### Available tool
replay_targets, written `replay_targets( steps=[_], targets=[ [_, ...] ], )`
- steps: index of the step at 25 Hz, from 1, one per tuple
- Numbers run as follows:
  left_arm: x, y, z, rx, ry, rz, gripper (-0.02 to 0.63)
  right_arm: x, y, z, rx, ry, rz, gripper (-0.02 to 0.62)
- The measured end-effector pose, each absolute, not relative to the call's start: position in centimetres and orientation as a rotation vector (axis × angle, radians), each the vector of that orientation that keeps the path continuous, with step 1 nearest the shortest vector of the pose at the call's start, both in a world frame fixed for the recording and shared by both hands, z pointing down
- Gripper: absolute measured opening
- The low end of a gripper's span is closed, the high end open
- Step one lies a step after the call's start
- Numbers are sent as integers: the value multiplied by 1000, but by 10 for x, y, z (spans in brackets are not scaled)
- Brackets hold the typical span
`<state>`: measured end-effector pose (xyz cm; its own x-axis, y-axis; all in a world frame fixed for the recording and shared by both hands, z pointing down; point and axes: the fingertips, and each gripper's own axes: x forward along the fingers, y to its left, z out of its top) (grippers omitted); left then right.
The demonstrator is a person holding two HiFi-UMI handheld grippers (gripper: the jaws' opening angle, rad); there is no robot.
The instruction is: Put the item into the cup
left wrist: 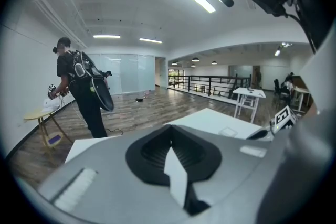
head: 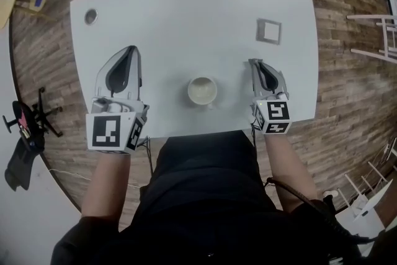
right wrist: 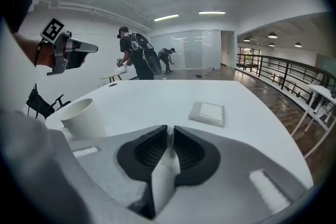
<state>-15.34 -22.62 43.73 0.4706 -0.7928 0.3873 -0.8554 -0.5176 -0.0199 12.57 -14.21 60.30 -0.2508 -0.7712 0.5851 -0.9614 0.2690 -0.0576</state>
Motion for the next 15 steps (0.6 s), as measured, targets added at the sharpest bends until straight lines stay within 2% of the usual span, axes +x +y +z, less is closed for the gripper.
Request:
replay_targets(
  steps=[15],
  targets=[
    [-156,-223,413,2608,-1467,470,8,122,-155,562,1592,-2136,397,40]
  ],
)
